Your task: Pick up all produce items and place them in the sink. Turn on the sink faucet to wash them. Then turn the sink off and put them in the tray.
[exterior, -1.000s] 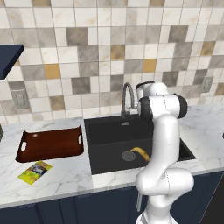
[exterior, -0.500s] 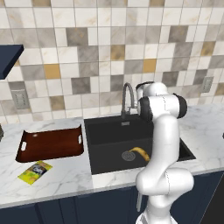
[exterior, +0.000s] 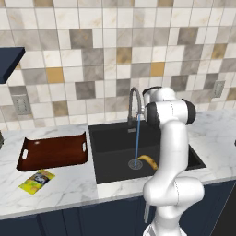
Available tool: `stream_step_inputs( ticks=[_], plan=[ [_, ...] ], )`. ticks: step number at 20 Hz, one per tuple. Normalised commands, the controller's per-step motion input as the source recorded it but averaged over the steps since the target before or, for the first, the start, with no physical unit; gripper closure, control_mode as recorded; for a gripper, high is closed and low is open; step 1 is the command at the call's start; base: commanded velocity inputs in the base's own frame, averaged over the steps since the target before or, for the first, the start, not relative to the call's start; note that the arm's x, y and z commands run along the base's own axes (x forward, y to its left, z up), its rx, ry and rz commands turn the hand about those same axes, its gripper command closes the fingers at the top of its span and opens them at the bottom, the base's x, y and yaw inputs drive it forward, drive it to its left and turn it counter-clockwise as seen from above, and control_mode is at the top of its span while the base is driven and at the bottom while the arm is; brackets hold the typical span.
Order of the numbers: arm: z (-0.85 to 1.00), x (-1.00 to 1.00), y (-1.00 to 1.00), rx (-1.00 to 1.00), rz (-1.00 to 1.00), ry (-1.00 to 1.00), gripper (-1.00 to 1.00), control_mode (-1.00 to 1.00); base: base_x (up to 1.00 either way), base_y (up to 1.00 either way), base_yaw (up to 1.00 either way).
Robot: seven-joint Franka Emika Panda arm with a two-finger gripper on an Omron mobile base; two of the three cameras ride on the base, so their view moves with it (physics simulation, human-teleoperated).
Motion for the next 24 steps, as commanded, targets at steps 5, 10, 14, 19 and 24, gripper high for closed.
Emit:
stream_step_inputs(
  ticks=[5,10,14,19,24],
  plan=[
    [-0.47,-0.02,-0.45,0.0,-0.04,0.02,1.0,-1.0,0.0,0.0,0.0],
    [-0.18,0.0,-0.12,0.01,0.01,-0.03,1.0,-1.0,0.0,0.0,0.0],
    [0.0,0.0,0.0,0.0,0.13,-0.12,1.0,-1.0,0.0,0.0,0.0],
    [-0.04,0.02,0.0,0.0,0.1,0.0,1.0,-1.0,0.0,0.0,0.0],
    [-0.09,0.09,0.06,0.0,0.24,-0.02,1.0,-1.0,0.0,0.0,0.0]
  ],
)
